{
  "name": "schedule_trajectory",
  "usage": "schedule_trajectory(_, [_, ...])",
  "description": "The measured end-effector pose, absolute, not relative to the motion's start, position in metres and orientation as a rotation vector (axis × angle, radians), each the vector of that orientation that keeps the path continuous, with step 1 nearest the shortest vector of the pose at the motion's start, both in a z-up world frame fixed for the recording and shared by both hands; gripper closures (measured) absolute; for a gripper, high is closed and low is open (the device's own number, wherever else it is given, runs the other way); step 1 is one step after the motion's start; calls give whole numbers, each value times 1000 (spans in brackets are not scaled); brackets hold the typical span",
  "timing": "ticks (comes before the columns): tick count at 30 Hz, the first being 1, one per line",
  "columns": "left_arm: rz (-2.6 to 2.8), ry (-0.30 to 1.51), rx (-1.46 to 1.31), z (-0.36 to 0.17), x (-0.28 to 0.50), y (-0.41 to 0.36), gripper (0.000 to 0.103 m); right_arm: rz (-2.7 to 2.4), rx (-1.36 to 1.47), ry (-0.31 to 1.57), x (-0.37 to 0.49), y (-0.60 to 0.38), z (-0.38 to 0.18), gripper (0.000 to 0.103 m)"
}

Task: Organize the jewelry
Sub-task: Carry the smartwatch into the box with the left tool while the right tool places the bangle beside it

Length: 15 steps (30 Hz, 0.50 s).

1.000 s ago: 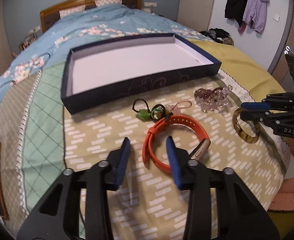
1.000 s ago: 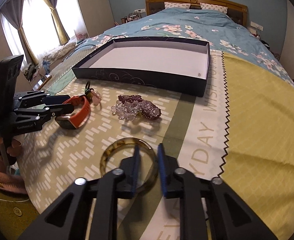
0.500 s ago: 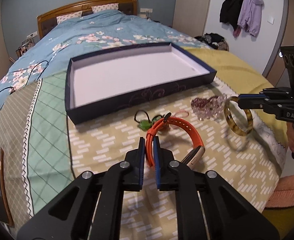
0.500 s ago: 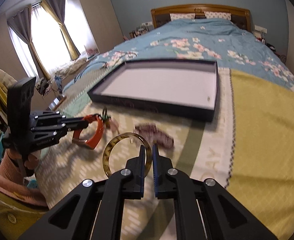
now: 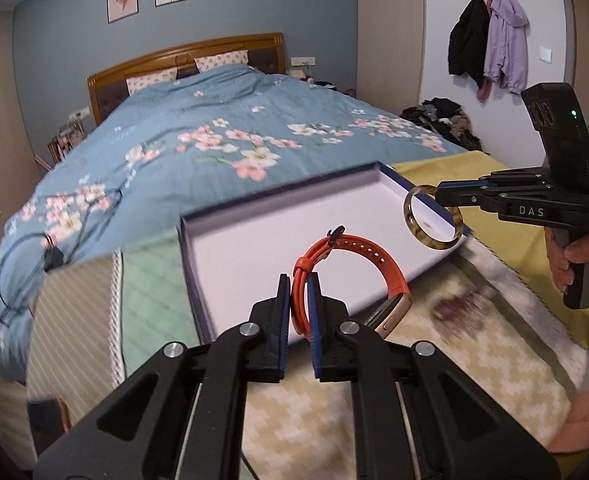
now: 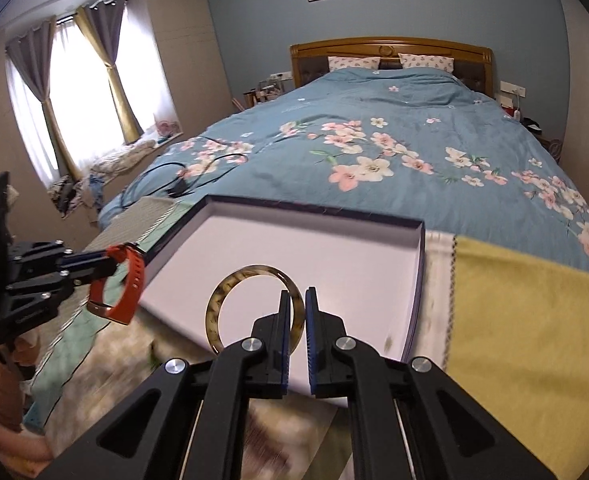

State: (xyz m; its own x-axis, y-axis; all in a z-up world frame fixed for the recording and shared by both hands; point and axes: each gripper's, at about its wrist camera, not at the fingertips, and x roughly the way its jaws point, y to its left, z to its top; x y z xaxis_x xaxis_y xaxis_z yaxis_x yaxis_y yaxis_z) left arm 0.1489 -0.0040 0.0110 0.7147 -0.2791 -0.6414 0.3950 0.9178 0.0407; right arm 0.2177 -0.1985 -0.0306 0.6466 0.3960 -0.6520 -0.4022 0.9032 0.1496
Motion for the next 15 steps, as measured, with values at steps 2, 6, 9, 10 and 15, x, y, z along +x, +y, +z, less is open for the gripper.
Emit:
schedule_trajectory(2, [-375,687,181,11,168,-5,94,444,-8,751,234,-196,-34,97])
schedule_trajectory(6, [-380,703,199,8,206,-11,94,419,-9,769,266,-189,-39,97])
schedule_trajectory(9, [-389,724,201,5,232,-15,94,399,-26,780,283,-182,-43,97])
schedule_trajectory(10, [-392,731,205,1,238,-17,94,396,-29,786,289,-181,-46,97])
schedule_trajectory(15, [-376,763,245,-12,267,-25,94,375,-40,813,308,-174,-53,97])
